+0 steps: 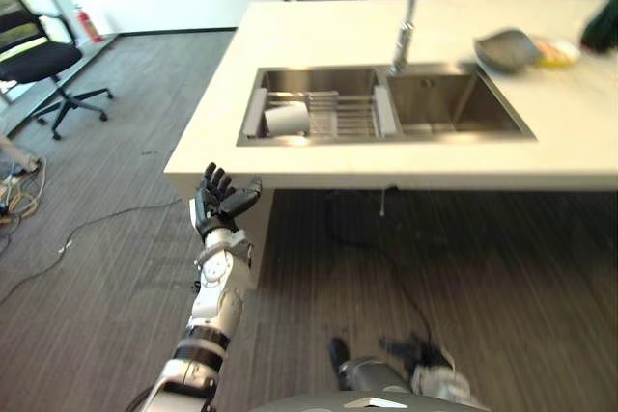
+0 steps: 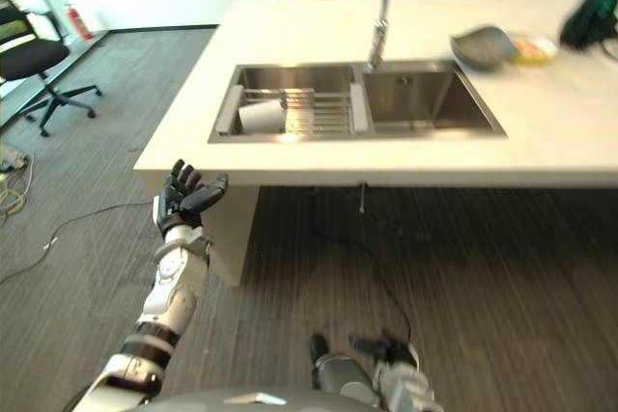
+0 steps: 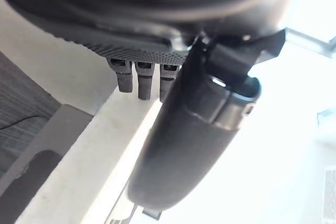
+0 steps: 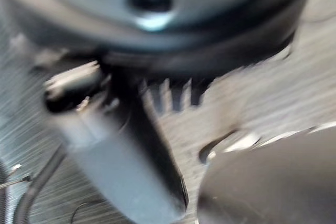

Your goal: Place the dishes in the dishwasher.

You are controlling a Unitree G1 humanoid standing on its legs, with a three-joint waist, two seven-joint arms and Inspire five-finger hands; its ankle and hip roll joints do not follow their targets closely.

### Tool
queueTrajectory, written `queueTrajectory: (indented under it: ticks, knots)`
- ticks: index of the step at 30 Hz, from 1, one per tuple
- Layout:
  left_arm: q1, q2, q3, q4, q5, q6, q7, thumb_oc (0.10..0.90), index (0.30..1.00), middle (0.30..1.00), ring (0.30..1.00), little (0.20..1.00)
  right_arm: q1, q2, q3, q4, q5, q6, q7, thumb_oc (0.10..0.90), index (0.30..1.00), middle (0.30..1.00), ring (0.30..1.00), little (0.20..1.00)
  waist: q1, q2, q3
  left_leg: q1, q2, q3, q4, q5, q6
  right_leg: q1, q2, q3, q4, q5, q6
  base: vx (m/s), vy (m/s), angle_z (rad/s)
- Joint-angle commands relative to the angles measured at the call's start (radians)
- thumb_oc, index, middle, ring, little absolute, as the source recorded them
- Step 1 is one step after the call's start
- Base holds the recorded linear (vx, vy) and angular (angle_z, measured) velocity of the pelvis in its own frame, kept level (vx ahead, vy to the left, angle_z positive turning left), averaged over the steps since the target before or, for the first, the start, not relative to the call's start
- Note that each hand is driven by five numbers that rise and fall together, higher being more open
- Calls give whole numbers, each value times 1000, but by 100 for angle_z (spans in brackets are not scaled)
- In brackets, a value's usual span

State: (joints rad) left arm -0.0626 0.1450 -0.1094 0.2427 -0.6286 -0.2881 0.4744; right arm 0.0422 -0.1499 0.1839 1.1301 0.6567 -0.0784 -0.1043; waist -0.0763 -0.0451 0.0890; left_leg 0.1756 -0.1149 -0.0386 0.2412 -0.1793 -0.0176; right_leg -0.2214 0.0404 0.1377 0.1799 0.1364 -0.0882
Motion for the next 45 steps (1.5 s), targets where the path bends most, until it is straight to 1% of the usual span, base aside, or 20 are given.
queueTrajectory:
  ticks: [1, 3, 4, 6, 7, 8, 10, 11, 14, 20, 21, 26, 30, 31, 32, 34, 35, 37, 41, 45]
  knots:
    - [-182, 27, 67, -148, 118, -113, -30, 800, 900, 900, 900, 900, -42, -29, 8, -88, 28, -48, 22, 800, 900, 900, 900, 900, -55, 21, 36, -95, 117, -55, -18, 196, -91, 192, -39, 48, -111, -150, 154, 124, -218, 3]
    - [-186, 29, 72, -195, 132, -120, -21, 800, 900, 900, 900, 900, -54, -42, 19, -103, 16, -51, 21, 800, 900, 900, 900, 900, -35, -14, 55, -172, 93, -46, 179, 231, -91, 218, -57, 56, -108, -154, 139, 98, -308, -6]
    - [-186, 30, 69, -222, 140, -125, -17, 800, 900, 900, 900, 900, -59, -50, 25, -111, 8, -50, 17, 800, 900, 900, 900, 900, -28, -21, 57, -192, 84, -31, 215, 224, -83, 231, -64, 59, -106, -162, 131, 143, -297, -11]
    - [-185, 25, 80, -242, 163, -140, 0, 800, 900, 900, 900, 900, -56, -63, 11, -128, 9, -58, 2, 800, 900, 900, 900, 900, -20, -13, 49, -229, 78, 30, 153, 199, -73, 264, -70, 57, -115, -176, 128, 270, -146, -4]
    - [-191, 21, 74, -249, 162, -150, 9, 800, 900, 900, 900, 900, -59, -77, -2, -144, 4, -60, -7, 800, 900, 900, 900, 900, -24, 22, 35, -222, 81, 79, -6, 183, -60, 283, -50, 49, -110, -194, 127, 349, -48, 17]
    - [-195, 14, 74, -252, 155, -160, 6, 800, 900, 900, 900, 900, -63, -89, -5, -158, -4, -61, -11, 800, 900, 900, 900, 900, -26, 31, 40, -208, 83, 97, -35, 193, -63, 289, -46, 40, -104, -202, 126, 272, -23, 39]
    - [-194, 20, 73, -266, 173, -167, 14, 800, 900, 900, 900, 900, -65, -96, -2, -169, -5, -64, -12, 800, 900, 900, 900, 900, -31, 37, 46, -202, 79, 84, -29, 206, -73, 290, -47, 39, -96, -210, 126, 68, 23, 50]
    - [-188, 35, 99, -312, 240, -171, 34, 800, 900, 900, 900, 900, -65, -92, -14, -201, 3, -80, -20, 800, 900, 900, 900, 900, -49, 65, 32, -133, 93, 74, -134, 216, -68, 277, -30, 36, -102, -205, 124, 82, 48, 35]
    - [-200, 60, 112, -330, 363, -170, 103, 800, 900, 900, 900, 900, -52, -78, -22, -167, 16, -88, -14, 800, 900, 900, 900, 900, -58, 72, 10, -89, 86, 91, -210, 205, -63, 302, -35, 10, -149, -201, 129, 100, 13, -28]
    - [-191, 89, 114, -407, 480, -151, 137, 800, 900, 900, 900, 900, -52, -50, 13, -92, 10, -77, 11, 800, 900, 900, 900, 900, -44, 76, -11, -39, 81, 77, -291, 193, -48, 338, -40, -24, -207, -188, 133, 48, -25, 14]
    - [-193, 92, 113, -432, 543, -142, 197, 800, 900, 900, 900, 900, -46, -38, 21, -61, 11, -73, 8, 800, 900, 900, 900, 900, -38, 74, -20, -24, 79, 68, -322, 192, -45, 347, -43, -34, -227, -182, 137, 43, -21, 2]
    - [-238, 109, 70, -456, 617, -117, 223, 800, 900, 900, 900, 900, -29, -34, 33, -58, 7, -74, 7, 800, 900, 900, 900, 900, -50, 71, -24, -21, 84, 77, -329, 189, -45, 358, -50, -43, -247, -176, 145, 12, -7, 6]
    - [-297, 164, -25, -455, 687, -46, 138, 800, 900, 900, 900, 900, -30, -43, 36, -77, -7, -78, 5, 800, 900, 900, 900, 900, -69, 74, -24, -19, 84, 94, -329, 181, -42, 355, -49, -34, -249, -170, 153, -5, 15, -8]
    - [-313, 192, -55, -440, 713, -14, 98, 800, 900, 900, 900, 900, -33, -44, 36, -81, -14, -76, 7, 800, 900, 900, 900, 900, -74, 76, -24, -18, 85, 98, -329, 178, -41, 353, -50, -30, -249, -169, 154, -16, 25, -20]
    - [-351, 252, -98, -388, 796, 54, 34, 800, 900, 900, 900, 900, -45, -46, 30, -85, -21, -72, 9, 800, 900, 900, 900, 900, -85, 81, -25, -17, 85, 106, -329, 174, -39, 349, -50, -24, -249, -165, 159, -15, 20, -21]
    - [-353, 252, -99, -387, 797, 54, 34, 800, 900, 900, 900, 900, -46, -46, 30, -85, -21, -72, 9, 800, 900, 900, 900, 900, -84, 81, -24, -17, 85, 107, -329, 174, -39, 349, -50, -24, -249, -165, 159, -10, 8, -12]
    - [-373, 274, -120, -373, 819, 81, -13, 800, 900, 900, 900, 900, -52, -47, 26, -87, -25, -67, 12, 800, 900, 900, 900, 900, -88, 82, -25, -16, 85, 109, -329, 173, -38, 347, -49, -21, -249, -163, 160, -17, 2, -15]
    - [-527, 339, -213, -252, 976, 165, -97, 800, 900, 900, 900, 900, -74, -56, 34, -100, -39, -36, 47, 800, 900, 900, 900, 900, -114, 89, -29, -13, 90, 131, -329, 167, -39, 341, -46, -7, -247, -161, 164, -17, 4, -23]
    - [-623, 334, -277, -177, 1037, 198, -162, 800, 900, 900, 900, 900, -72, -59, 41, -93, -47, -11, 71, 800, 900, 900, 900, 900, -131, 93, -27, -11, 92, 144, -329, 165, -37, 333, -42, 7, -241, -158, 167, -21, 9, -17]
    - [-746, 292, -344, 50, 1069, 251, -185, 800, 900, 900, 900, 900, -68, -72, 50, -47, -52, 12, 100, 800, 900, 900, 900, 900, -171, 99, -27, 0, 96, 173, -329, 154, -37, 331, -34, 34, -237, -161, 170, -6, 2, -25]
